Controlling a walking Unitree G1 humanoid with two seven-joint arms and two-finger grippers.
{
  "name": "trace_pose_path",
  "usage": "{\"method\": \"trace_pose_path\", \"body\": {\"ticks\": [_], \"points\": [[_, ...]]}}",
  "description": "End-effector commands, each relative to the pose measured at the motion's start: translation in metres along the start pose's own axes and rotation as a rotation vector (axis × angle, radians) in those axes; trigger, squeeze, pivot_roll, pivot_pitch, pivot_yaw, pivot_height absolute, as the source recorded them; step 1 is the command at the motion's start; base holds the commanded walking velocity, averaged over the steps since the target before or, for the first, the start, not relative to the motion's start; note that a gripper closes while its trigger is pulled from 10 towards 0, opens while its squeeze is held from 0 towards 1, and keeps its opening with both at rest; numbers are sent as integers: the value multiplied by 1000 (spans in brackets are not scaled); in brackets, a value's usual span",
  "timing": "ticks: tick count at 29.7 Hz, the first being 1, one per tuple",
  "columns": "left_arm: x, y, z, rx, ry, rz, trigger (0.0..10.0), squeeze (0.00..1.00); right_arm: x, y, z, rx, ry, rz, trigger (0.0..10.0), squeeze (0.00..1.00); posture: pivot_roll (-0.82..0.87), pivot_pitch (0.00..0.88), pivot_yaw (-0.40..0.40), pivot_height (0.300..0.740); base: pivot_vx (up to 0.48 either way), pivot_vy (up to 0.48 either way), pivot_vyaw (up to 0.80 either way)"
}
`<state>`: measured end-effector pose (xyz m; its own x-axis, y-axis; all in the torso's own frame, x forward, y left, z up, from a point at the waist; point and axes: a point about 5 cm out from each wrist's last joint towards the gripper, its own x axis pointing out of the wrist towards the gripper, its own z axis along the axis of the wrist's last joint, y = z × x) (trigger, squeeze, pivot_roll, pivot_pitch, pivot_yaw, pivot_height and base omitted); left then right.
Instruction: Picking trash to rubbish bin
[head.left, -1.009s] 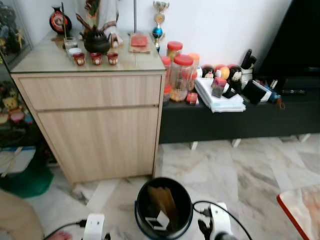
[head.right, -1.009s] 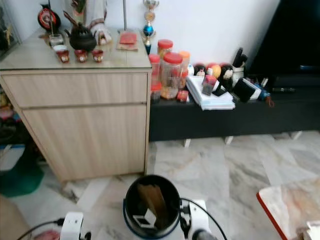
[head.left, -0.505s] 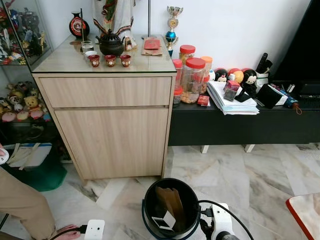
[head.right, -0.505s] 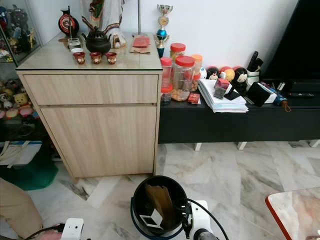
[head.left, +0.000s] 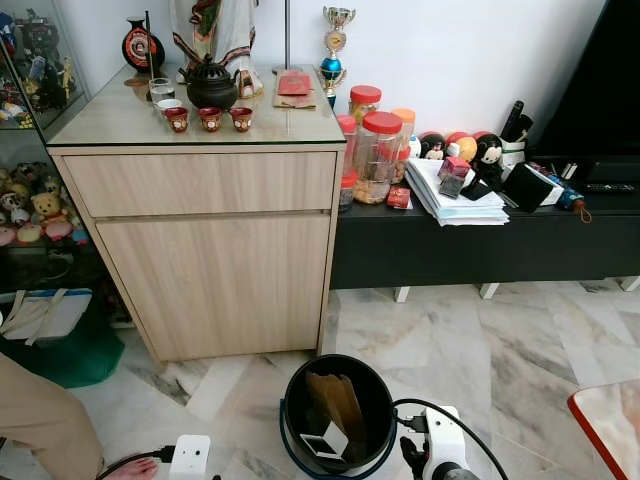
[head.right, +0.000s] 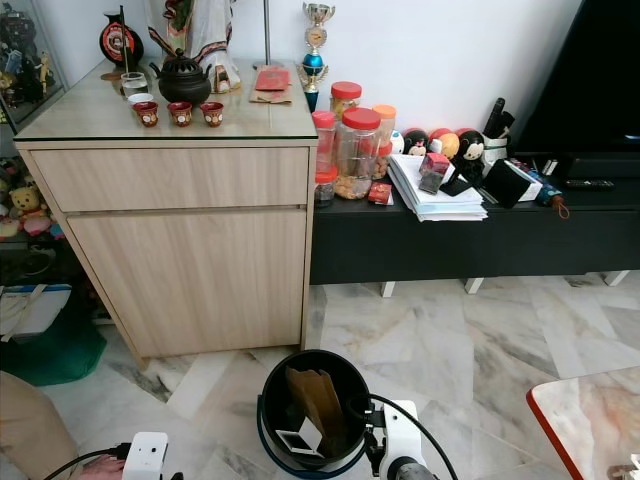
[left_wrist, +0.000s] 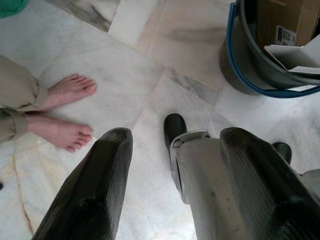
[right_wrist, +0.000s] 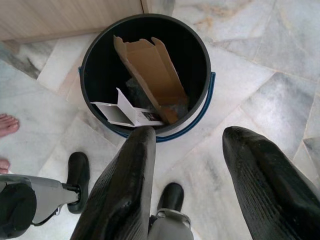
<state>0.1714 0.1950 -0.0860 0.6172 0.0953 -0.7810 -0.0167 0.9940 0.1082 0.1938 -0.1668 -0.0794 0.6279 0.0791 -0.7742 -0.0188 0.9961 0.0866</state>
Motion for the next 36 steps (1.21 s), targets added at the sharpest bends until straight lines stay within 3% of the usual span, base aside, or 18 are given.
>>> {"method": "trace_pose_path", "body": {"ticks": [1,36], "points": [[0,2,0,6,13,10,10000,0,1,-2,4,7,-6,-11,10000,0,45,0,-72,740,0,0,-788],[1,3,0,40,26,13,10000,0,0,-2,1,-8,14,-21,10000,0,45,0,-70,740,0,-22,-781]]}}
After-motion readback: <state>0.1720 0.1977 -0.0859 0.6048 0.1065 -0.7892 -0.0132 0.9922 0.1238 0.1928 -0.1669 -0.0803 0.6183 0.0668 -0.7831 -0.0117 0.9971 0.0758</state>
